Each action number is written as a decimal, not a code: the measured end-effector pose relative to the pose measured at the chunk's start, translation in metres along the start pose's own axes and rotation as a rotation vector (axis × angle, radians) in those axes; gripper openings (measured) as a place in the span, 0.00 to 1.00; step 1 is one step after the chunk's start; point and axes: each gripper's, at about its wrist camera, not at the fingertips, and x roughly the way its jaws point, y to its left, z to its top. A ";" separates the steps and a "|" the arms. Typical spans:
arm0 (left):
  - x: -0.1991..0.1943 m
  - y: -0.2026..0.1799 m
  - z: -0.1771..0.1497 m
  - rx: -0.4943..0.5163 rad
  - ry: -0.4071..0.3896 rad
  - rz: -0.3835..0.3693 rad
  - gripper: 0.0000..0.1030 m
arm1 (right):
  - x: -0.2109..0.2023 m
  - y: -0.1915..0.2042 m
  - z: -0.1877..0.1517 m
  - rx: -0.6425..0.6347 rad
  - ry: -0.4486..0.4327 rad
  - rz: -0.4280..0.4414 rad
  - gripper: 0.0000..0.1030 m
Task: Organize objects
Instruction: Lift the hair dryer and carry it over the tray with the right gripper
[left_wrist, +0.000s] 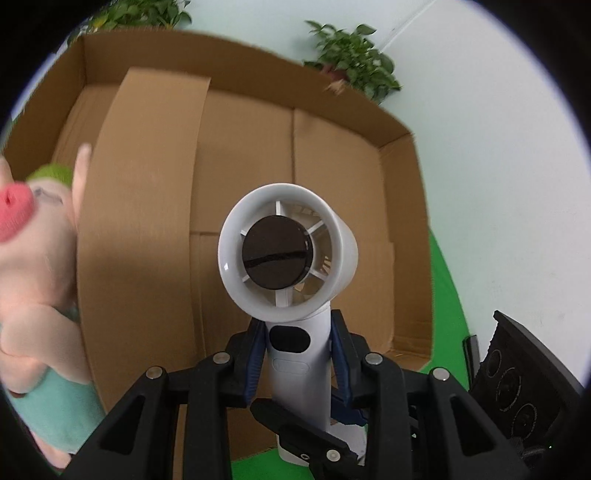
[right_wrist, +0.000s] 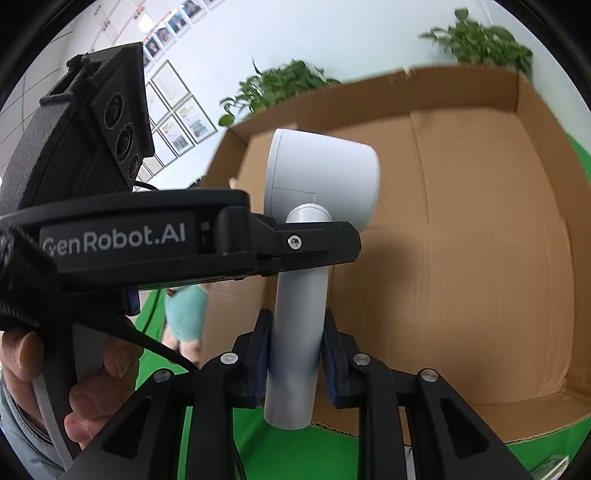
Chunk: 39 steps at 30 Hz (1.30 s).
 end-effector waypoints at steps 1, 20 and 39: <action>0.005 0.004 -0.002 -0.009 0.010 0.007 0.31 | 0.006 -0.002 -0.002 0.008 0.014 -0.002 0.22; -0.068 0.032 -0.039 0.063 -0.090 0.095 0.31 | 0.061 0.016 -0.005 0.045 0.073 -0.117 0.21; -0.070 0.069 -0.060 0.016 -0.135 0.070 0.30 | 0.070 0.057 -0.020 -0.094 0.085 -0.158 0.26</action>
